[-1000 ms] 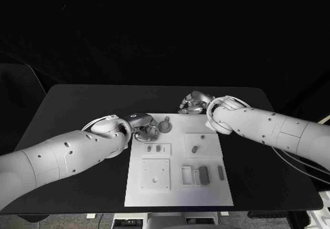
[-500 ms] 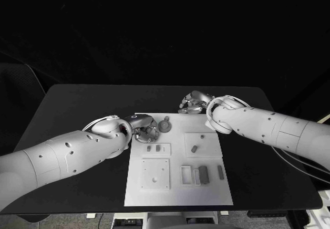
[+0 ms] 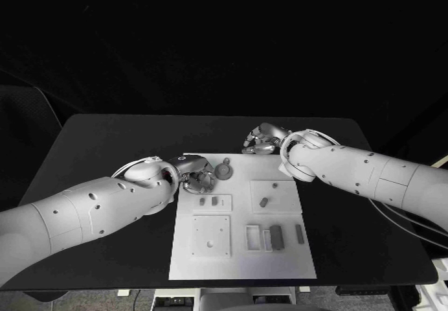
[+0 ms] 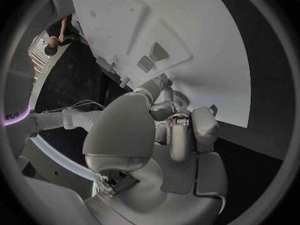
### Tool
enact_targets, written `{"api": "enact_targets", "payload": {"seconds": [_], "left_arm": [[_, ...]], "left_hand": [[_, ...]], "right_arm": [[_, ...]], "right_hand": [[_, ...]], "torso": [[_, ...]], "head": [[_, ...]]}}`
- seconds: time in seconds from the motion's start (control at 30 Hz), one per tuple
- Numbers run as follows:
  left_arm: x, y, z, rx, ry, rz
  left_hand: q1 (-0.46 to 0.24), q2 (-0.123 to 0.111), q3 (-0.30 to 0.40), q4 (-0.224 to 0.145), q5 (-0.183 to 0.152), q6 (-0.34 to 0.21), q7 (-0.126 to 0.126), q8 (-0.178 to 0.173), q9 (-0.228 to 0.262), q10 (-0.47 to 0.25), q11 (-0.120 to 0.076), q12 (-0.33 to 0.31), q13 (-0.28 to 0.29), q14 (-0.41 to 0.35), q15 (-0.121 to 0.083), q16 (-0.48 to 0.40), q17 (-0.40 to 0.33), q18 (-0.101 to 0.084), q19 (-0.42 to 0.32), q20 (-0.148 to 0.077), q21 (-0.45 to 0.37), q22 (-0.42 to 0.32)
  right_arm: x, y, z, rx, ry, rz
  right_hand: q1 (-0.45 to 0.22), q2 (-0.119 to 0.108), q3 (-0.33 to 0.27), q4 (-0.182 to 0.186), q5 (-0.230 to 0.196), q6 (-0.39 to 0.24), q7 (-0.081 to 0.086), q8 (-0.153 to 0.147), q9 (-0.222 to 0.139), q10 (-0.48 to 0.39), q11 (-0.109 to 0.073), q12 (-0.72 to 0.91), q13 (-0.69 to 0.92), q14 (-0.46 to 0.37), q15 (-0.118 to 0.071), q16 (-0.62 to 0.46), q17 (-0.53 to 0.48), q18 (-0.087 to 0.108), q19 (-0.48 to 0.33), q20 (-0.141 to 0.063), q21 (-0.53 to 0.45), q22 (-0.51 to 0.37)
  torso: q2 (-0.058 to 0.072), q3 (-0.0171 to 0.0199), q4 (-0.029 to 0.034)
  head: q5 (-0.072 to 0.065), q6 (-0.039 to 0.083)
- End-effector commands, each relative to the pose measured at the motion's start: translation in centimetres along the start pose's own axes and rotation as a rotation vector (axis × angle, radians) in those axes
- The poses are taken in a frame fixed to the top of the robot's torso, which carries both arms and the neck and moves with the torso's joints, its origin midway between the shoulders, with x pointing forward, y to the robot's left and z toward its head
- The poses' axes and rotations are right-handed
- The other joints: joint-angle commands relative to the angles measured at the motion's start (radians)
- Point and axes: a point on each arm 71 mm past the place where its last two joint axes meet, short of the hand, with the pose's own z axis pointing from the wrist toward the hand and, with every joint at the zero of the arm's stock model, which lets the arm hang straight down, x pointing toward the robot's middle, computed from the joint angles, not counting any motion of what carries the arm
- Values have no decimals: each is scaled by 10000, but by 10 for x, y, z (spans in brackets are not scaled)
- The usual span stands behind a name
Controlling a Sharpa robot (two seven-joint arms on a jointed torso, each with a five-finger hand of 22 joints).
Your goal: Assemble the parts on the task board
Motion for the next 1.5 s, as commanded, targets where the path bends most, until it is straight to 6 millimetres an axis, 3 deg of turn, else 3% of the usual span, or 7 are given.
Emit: {"api": "enact_targets", "payload": {"seconds": [0.03,1.0,1.5], "left_arm": [[0,0,1,-63,25,30],[6,-2,3,-9,534,16],[7,2,2,-214,639,28]], "left_hand": [[-46,25,71,13,39,620,603,43,4,15,-54,24,6,1607,-40,15,1079,423,42,-49,1412,12],[-55,34,87,16,38,607,599,25,-4,10,-50,19,3,1625,-39,40,1122,423,39,-47,1409,20],[-119,-133,38,-32,21,514,551,-58,-41,-18,-30,4,-3,1590,-34,19,1102,423,17,-39,1405,51]], "right_arm": [[1,1,0,-42,120,-12],[0,0,0,-23,121,-19],[0,-1,-1,-10,123,-20]], "right_hand": [[-40,60,50,9,25,40,85,23,-13,0,-91,51,-10,33,-59,49,6,201,53,-36,234,-12],[-44,63,52,9,25,39,85,23,-14,3,-93,53,-12,39,-60,52,6,202,57,-37,238,-14],[-45,63,53,9,25,38,85,23,-14,4,-94,54,-13,25,-60,47,-12,203,59,-37,239,-14]], "torso": [[2,-1,1],[2,6,-3],[-2,0,7]], "head": [[1,5],[-32,-25],[-51,-48]]}}
